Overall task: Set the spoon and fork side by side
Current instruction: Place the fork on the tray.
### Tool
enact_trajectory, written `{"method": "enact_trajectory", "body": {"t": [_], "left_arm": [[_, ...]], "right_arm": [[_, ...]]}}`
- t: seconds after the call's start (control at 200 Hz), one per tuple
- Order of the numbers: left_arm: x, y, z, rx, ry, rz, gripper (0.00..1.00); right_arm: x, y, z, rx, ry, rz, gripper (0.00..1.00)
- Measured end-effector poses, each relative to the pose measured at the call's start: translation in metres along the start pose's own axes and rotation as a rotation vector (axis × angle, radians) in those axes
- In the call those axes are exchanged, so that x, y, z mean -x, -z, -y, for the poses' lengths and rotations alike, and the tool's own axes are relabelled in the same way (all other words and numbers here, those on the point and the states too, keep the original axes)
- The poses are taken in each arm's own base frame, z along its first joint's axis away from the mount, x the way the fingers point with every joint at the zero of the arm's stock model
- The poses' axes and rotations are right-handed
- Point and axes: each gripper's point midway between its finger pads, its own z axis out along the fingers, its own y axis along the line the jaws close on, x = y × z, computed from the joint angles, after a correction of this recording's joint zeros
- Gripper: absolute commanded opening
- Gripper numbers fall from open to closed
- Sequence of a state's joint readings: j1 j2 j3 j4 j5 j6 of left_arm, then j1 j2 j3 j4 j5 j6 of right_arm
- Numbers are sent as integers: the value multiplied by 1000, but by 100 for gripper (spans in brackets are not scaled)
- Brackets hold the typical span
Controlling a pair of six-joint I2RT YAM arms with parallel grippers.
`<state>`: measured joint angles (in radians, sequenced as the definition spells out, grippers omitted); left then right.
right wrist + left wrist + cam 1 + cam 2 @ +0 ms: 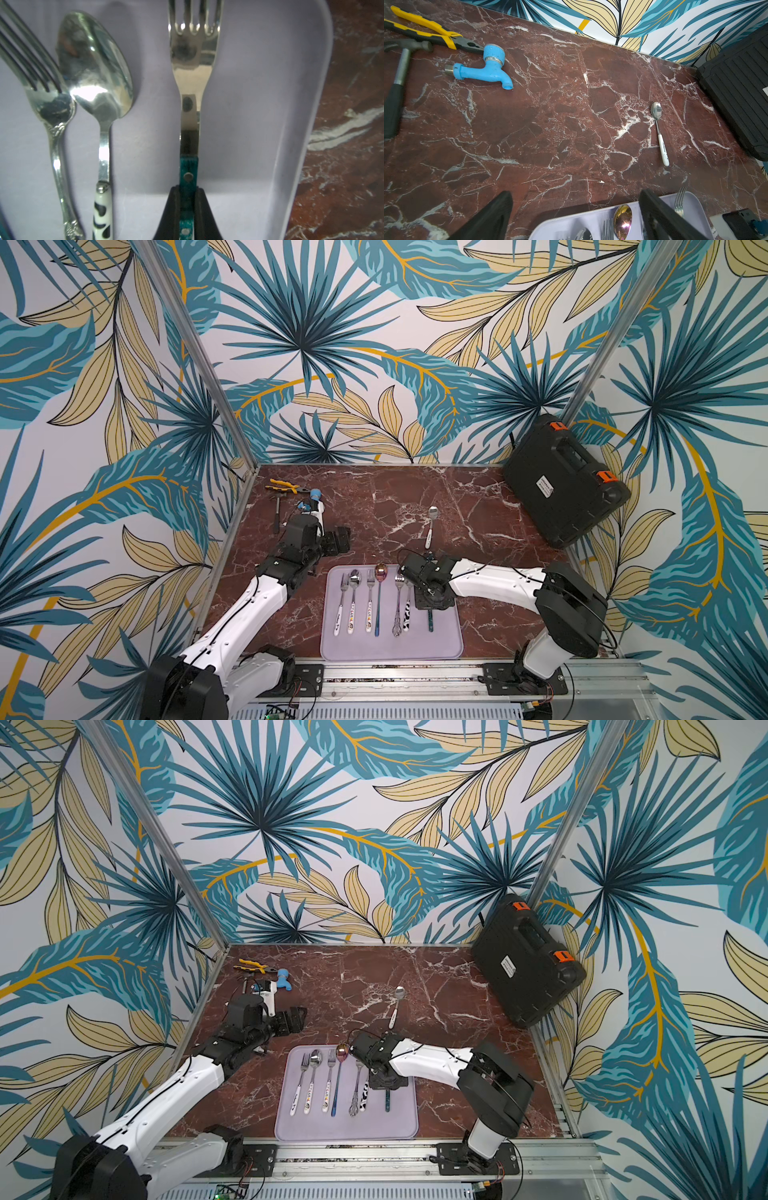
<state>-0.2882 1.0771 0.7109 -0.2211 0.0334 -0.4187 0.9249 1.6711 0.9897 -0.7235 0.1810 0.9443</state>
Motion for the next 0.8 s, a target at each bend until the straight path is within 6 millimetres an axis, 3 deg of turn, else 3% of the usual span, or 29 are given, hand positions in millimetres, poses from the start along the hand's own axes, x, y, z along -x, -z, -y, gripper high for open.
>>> {"method": "enact_trajectory", "body": {"t": [0.32, 0.511, 0.626, 0.801], "left_arm": [[0, 0, -1, 4, 0, 2, 100], [1, 0, -2, 10, 0, 4, 100], [1, 0, -2, 11, 0, 5, 100], [1, 0, -3, 15, 0, 6, 100]], "right_arm": [[-15, -3, 4, 5, -9, -11, 0], [-15, -3, 4, 5, -11, -11, 21], [-16, -2, 6, -5, -3, -13, 39], [-8, 11, 8, -14, 4, 17, 53]]}}
